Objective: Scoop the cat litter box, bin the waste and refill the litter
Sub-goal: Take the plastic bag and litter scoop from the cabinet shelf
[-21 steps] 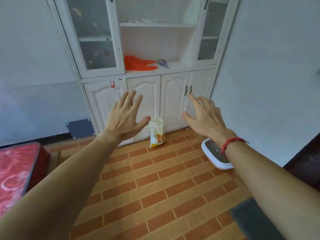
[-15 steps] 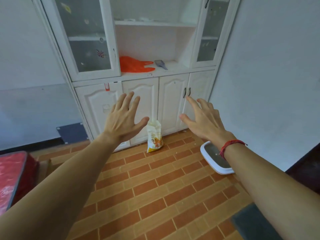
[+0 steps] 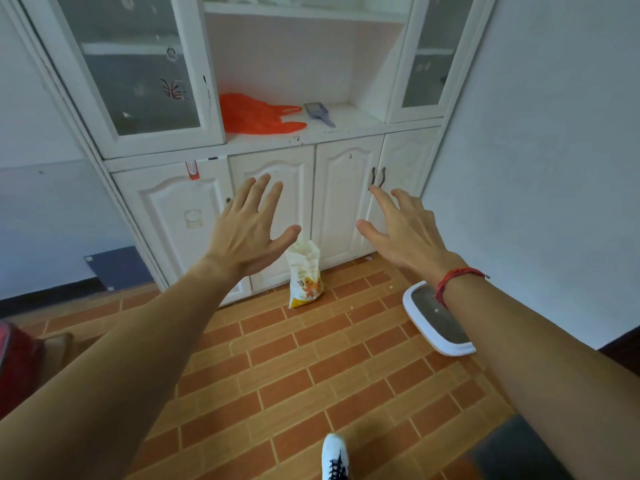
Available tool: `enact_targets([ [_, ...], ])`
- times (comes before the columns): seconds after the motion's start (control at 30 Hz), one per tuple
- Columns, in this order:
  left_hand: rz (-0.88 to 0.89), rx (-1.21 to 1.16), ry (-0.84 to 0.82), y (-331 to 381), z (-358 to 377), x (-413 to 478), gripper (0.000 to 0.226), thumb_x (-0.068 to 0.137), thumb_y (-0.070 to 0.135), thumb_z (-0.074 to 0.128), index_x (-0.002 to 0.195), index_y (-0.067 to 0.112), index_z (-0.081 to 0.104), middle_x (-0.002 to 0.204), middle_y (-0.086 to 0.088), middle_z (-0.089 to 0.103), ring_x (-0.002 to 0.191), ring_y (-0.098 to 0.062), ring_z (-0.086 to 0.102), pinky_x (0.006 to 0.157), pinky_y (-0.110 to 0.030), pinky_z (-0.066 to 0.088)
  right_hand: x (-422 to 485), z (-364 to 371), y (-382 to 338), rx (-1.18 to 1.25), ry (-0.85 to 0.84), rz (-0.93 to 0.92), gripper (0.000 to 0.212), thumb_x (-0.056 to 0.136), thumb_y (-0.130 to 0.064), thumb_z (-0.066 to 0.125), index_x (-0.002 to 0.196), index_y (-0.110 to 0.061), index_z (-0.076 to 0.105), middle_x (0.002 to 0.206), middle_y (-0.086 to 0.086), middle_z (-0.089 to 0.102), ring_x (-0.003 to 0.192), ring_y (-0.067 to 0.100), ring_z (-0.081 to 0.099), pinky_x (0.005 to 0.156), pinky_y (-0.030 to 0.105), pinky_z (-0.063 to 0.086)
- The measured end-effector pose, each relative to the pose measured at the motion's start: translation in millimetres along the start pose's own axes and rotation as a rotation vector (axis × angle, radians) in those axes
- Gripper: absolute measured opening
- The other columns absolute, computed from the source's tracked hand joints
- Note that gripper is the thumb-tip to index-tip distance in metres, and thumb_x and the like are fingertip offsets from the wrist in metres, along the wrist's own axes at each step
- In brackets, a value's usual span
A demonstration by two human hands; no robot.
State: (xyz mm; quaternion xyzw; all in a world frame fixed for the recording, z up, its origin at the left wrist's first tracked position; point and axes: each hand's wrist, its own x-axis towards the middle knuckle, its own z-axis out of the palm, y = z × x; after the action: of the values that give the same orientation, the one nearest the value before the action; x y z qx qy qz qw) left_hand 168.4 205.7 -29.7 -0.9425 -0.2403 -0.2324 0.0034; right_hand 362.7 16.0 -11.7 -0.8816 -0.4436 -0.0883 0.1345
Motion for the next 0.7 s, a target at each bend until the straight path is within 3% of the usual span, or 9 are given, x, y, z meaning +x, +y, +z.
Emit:
enact_targets([
  [0.43, -0.066, 0.026, -0.019, -35, 81, 191, 0.082, 0.089, 0.066, 0.032, 0.152, 0.015, 0.025, 0.161, -0.012, 0.022, 0.148, -0.033, 0.018, 0.116, -0.052, 0.026, 213, 46, 77, 0.009, -0.008, -0.054, 0.069, 0.093, -0.063, 0.039, 0.152, -0.031, 0.021, 0.153, 0.014, 0.029, 0.138, 0.033, 0.028, 0.107, 0.051, 0.029],
  [0.7, -0.113, 0.056, -0.047, -62, 122, 258, 0.083, 0.088, 0.066, 0.033, 0.152, 0.014, 0.028, 0.16, -0.013, 0.024, 0.147, -0.035, 0.02, 0.116, -0.051, 0.026, 301, 80, 91, 0.024, -0.063, -0.091, 0.069, 0.093, -0.063, 0.038, 0.152, -0.031, 0.02, 0.154, 0.016, 0.027, 0.139, 0.034, 0.028, 0.109, 0.051, 0.029],
])
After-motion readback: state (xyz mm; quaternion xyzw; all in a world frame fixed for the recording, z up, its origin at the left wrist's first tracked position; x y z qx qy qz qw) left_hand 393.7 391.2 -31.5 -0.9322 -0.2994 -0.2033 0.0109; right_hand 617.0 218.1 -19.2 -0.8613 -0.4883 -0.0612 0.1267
